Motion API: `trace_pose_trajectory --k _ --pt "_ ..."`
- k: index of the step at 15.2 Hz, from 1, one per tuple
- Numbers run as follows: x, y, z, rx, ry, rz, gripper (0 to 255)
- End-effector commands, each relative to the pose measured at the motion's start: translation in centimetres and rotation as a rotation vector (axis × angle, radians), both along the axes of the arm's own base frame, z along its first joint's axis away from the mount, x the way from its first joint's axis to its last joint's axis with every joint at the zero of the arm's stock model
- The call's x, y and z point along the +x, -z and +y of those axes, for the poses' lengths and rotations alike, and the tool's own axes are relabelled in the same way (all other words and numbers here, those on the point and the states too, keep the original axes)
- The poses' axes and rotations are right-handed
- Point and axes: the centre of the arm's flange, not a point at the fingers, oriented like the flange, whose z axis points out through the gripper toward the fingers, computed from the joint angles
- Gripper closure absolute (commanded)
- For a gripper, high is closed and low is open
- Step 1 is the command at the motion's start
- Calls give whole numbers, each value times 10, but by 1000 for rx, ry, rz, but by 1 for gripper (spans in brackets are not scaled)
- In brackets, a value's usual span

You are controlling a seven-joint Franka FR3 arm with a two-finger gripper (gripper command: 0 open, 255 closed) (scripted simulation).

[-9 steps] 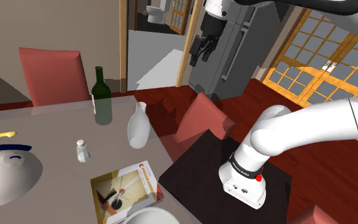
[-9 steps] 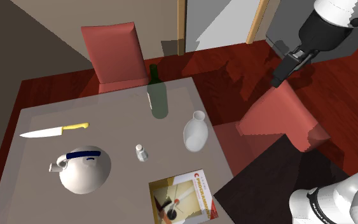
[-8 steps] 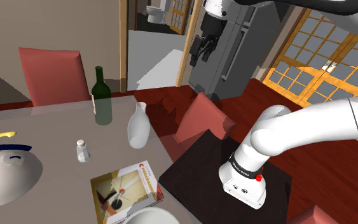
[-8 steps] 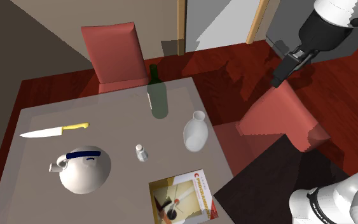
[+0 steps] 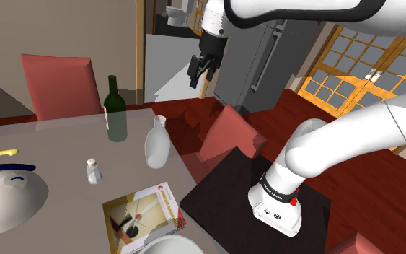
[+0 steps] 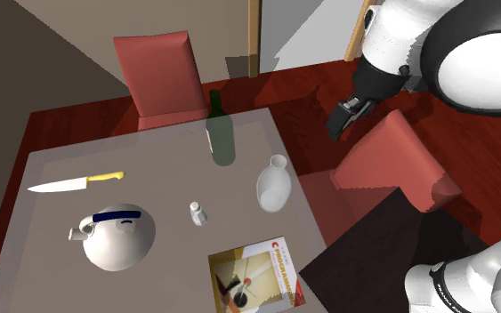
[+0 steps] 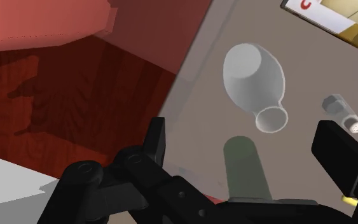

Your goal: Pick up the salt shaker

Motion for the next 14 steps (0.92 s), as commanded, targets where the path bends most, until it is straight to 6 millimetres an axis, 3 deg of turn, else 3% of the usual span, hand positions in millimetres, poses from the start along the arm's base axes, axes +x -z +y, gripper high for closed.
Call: trace_pose_trajectory --k 1,14 --pt "10 18 19 -3 -5 2 0" --pt "86 121 139 -31 -38 19 0"
